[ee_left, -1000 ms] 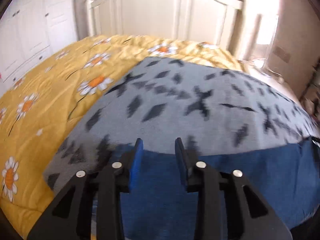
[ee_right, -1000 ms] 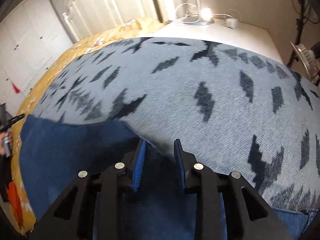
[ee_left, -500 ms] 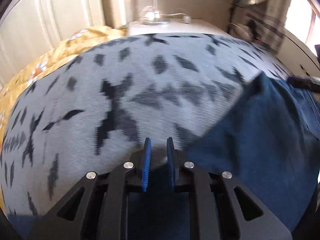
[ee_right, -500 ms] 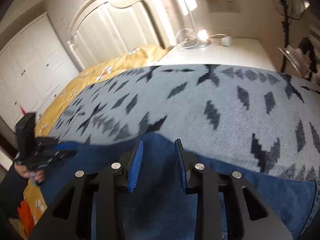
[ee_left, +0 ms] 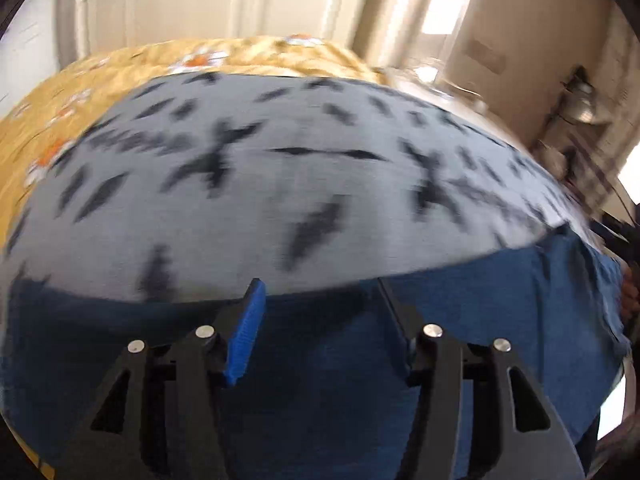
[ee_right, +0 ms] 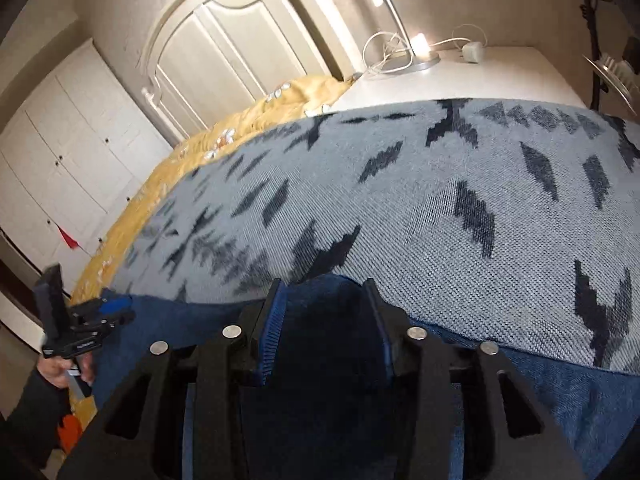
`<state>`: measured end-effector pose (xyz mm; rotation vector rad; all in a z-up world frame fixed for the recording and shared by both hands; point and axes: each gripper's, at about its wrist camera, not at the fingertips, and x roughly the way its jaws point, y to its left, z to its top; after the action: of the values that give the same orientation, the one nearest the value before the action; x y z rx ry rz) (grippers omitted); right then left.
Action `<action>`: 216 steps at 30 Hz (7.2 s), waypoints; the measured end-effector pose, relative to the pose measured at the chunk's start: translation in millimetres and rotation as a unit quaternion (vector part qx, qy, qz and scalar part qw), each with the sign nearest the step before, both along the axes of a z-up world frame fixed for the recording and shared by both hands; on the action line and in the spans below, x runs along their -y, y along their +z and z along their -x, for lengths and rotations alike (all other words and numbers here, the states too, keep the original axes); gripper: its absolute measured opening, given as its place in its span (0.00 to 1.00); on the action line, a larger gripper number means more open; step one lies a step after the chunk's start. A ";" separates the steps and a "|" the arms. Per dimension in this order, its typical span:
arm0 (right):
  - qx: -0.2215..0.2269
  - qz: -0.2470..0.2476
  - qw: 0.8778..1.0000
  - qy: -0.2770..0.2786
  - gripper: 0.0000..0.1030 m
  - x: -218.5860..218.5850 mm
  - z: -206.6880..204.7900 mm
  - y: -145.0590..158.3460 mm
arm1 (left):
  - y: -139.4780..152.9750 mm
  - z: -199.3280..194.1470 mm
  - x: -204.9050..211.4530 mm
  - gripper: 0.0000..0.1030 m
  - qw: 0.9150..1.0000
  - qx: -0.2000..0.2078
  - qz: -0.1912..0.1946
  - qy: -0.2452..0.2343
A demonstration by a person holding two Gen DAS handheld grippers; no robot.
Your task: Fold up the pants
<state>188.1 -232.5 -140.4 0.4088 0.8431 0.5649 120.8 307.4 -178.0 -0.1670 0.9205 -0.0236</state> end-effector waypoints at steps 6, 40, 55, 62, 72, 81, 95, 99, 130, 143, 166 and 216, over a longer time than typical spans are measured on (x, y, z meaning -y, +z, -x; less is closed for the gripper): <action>0.040 0.034 0.994 -0.092 0.70 61.3 84.3 35.8 | 5.5 57.2 -182.9 0.53 0.967 -0.003 -0.088 0.238; -0.064 0.295 0.918 -0.256 0.73 121.8 227.7 -27.6 | -19.0 162.5 -203.9 0.20 0.970 -0.009 0.144 0.194; -0.049 0.258 0.888 -0.378 0.63 191.1 276.4 4.3 | 27.7 183.0 -65.7 0.41 0.976 0.068 0.163 0.131; -0.024 0.266 0.910 -0.318 0.63 167.1 243.8 -2.5 | 36.0 136.6 167.6 0.57 0.994 0.062 0.048 -0.081; -0.077 0.285 0.896 -0.332 0.66 170.4 247.9 -34.8 | 9.2 127.3 335.1 0.58 0.989 0.015 -0.043 -0.142; -0.084 0.299 0.889 -0.337 0.70 171.0 243.8 -36.6 | -11.5 132.2 353.6 0.47 0.984 0.002 -0.073 -0.162; 0.006 0.246 0.922 -0.299 0.72 122.7 208.6 22.2 | -8.6 144.4 334.6 0.52 0.987 0.011 -0.026 -0.159; 0.045 0.259 0.940 -0.220 0.72 94.0 146.7 20.2 | -5.0 155.0 314.3 0.52 0.988 0.010 -0.017 -0.151; 0.015 0.349 0.899 -0.265 0.80 114.0 72.6 15.2 | 6.6 41.6 46.0 0.39 0.999 0.009 -0.035 0.009; 0.061 0.186 0.974 0.114 0.79 -199.4 85.9 29.3 | -12.1 6.4 -128.3 0.41 0.988 -0.038 -0.080 0.130; 0.103 0.246 0.957 0.118 0.81 -319.1 93.2 33.6 | -43.5 213.6 -201.2 0.24 0.900 0.060 0.317 0.292; 0.044 0.325 0.942 0.076 0.60 -233.5 180.2 -19.7 | -44.3 233.1 -243.3 0.00 0.844 0.107 0.423 0.311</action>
<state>7.9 1.0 -160.1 -0.2871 0.9267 0.4105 -112.3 550.7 -222.3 -1.2624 0.5403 0.1552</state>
